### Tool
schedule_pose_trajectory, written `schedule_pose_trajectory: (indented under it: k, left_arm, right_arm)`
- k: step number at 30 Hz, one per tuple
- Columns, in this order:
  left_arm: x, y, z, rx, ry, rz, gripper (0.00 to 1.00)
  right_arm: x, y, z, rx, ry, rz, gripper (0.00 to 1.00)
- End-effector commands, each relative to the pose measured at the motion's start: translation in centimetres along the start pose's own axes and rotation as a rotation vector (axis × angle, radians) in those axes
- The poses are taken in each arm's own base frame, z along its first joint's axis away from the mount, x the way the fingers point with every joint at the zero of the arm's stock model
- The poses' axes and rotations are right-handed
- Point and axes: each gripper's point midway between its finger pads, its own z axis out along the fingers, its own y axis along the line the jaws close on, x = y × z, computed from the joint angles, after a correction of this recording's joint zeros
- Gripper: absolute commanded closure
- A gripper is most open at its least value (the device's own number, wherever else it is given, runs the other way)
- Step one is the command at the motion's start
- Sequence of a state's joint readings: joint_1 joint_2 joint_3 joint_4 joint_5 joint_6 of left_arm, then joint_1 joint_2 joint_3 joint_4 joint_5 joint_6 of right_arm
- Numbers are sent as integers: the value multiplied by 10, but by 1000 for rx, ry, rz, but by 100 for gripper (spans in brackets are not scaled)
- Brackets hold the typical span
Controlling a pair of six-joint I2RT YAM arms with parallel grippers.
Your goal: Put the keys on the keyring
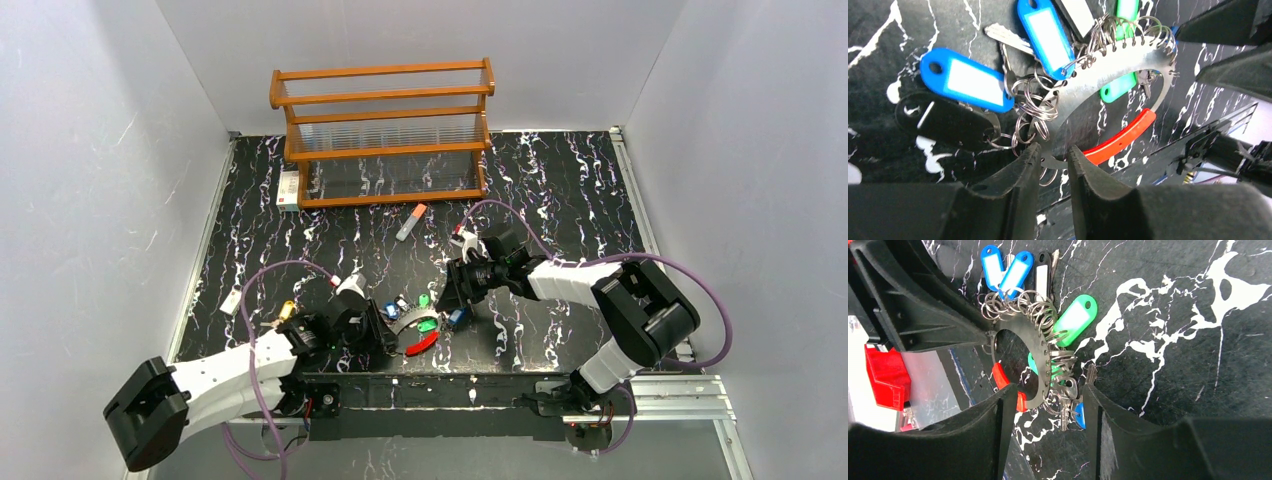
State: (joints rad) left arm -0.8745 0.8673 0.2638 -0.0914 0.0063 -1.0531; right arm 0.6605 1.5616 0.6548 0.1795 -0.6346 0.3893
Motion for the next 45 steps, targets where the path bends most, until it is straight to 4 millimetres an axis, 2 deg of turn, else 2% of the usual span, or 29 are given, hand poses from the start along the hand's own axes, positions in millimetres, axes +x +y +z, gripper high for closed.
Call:
schedule_pose_trajectory:
  k: [1,6,11,15,19,22,24,25,28,32,37,41,45]
  left_arm:
    - [-11,11,16,-51,-82,-69,76]
    - [-31,17,28,-136,-158,-17,85]
    - [-57,30,26,-302,-206,176,91]
    - [-80,31,24,-387,-234,346,93]
    - [-97,27,31,-432,-234,471,94]
    - [-111,18,38,-443,-241,528,96]
    - [-121,8,41,-437,-257,549,97]
    - [-126,3,41,-431,-268,557,97]
    - [-138,-13,36,-399,-312,567,96]
    - [-144,-21,20,-366,-362,557,87]
    - [-143,-23,-3,-308,-420,515,80]
    - [-141,-26,-19,-227,-481,476,77]
    - [-138,-31,-26,-123,-542,455,74]
  right_arm:
    - [5,3,0,-36,27,12,43]
    - [14,5,1,-65,61,31,53]
    - [28,4,5,-81,113,63,65]
    - [42,7,8,-101,168,77,77]
    - [59,23,14,-143,249,56,79]
    - [67,37,18,-166,298,18,77]
    - [66,41,18,-166,300,1,73]
    - [64,43,17,-164,293,-7,69]
    - [54,43,15,-124,259,-29,49]
    - [44,43,9,-77,225,-47,35]
    - [29,41,1,-34,171,-136,35]
    - [2,40,-6,14,76,-283,36]
    - [-25,41,-10,16,-34,-453,35]
